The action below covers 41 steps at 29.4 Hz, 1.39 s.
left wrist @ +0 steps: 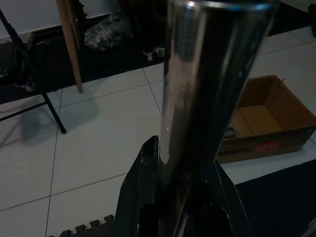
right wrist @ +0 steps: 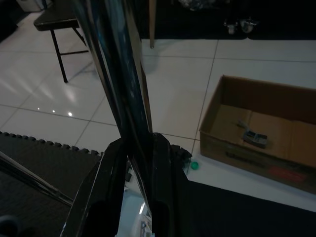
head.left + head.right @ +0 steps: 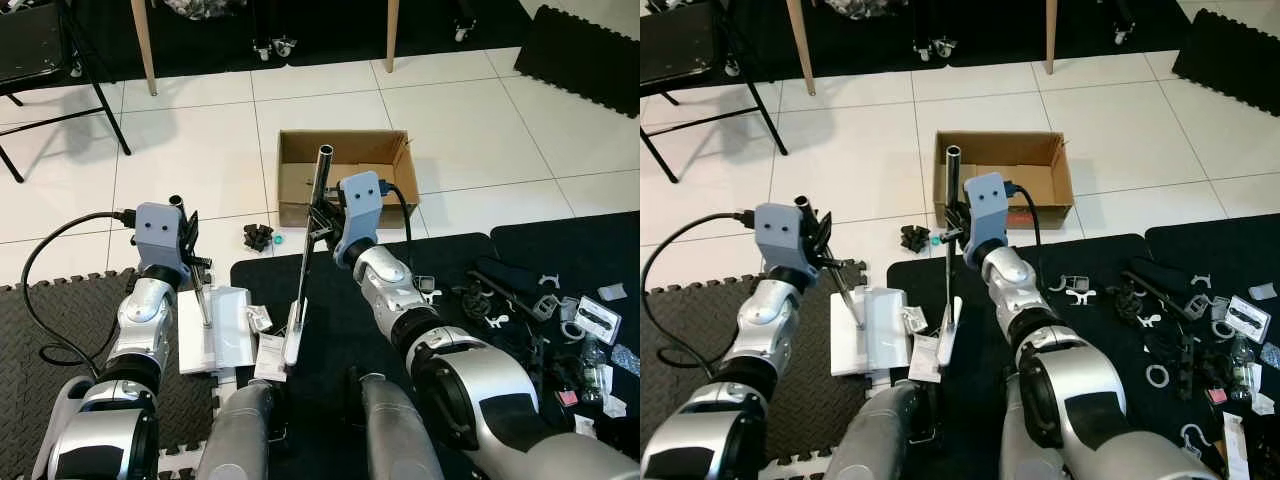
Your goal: Sweep floor
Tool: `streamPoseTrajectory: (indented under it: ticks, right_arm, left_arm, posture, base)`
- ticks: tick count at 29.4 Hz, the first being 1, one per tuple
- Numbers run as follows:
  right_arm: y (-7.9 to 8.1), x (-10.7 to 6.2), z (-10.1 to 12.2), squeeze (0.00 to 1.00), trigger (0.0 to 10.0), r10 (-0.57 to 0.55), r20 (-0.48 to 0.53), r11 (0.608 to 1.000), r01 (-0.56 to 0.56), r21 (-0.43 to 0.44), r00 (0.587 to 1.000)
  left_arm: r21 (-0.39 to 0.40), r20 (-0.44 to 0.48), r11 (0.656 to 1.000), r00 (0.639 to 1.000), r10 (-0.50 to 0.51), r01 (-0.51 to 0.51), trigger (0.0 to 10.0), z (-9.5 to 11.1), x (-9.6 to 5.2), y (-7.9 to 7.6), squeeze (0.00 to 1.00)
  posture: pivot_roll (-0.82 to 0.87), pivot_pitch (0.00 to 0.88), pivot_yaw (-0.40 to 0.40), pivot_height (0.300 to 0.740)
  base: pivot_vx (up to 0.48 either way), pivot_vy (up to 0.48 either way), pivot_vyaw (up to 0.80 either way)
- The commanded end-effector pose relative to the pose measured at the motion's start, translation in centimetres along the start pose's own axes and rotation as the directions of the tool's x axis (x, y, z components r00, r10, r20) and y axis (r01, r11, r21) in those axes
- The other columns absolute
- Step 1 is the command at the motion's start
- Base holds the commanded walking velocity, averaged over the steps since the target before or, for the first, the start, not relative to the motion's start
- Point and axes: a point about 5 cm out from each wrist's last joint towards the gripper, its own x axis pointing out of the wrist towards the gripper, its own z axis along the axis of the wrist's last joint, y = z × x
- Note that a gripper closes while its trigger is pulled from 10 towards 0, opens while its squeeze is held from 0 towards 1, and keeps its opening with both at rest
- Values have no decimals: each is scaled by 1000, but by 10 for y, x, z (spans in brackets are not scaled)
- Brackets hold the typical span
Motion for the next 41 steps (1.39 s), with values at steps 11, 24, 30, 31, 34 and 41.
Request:
streamPoseTrajectory:
  ticks: [11,24,30,31,34,41]
  right_arm:
    - [115,28,31,0,10000,243,181,947,-273,167,953]
    - [127,37,52,0,10000,274,283,738,-390,550,919]
    - [119,36,63,0,10000,347,322,810,-455,372,881]
    - [118,36,64,0,10000,351,324,816,-457,355,879]
    - [111,35,67,0,10000,383,305,851,-461,251,872]
    - [82,31,64,0,10000,390,231,915,-404,15,891]
  left_arm:
    - [-53,-131,998,991,-23,16,10000,-27,-13,-12,0]
    - [-51,-136,999,991,-10,3,10000,-28,-14,-10,0]
    - [-51,-137,999,990,-14,7,10000,-28,-13,-11,0]
    - [-51,-137,999,990,-14,7,10000,-28,-13,-11,0]
    - [-52,-136,999,991,-15,8,10000,-27,-12,-12,0]
    - [-51,-136,999,991,-17,10,10000,-27,-12,-12,0]
  posture:
    - [28,201,-26,740]
    - [20,198,-27,740]
    - [10,194,-27,740]
    - [10,194,-27,740]
    - [6,193,-26,740]
    - [6,195,-21,740]
  base:
    - [0,0,0]
    - [0,0,0]
    - [0,0,0]
    - [0,0,0]
    - [0,0,0]
    - [0,0,0]
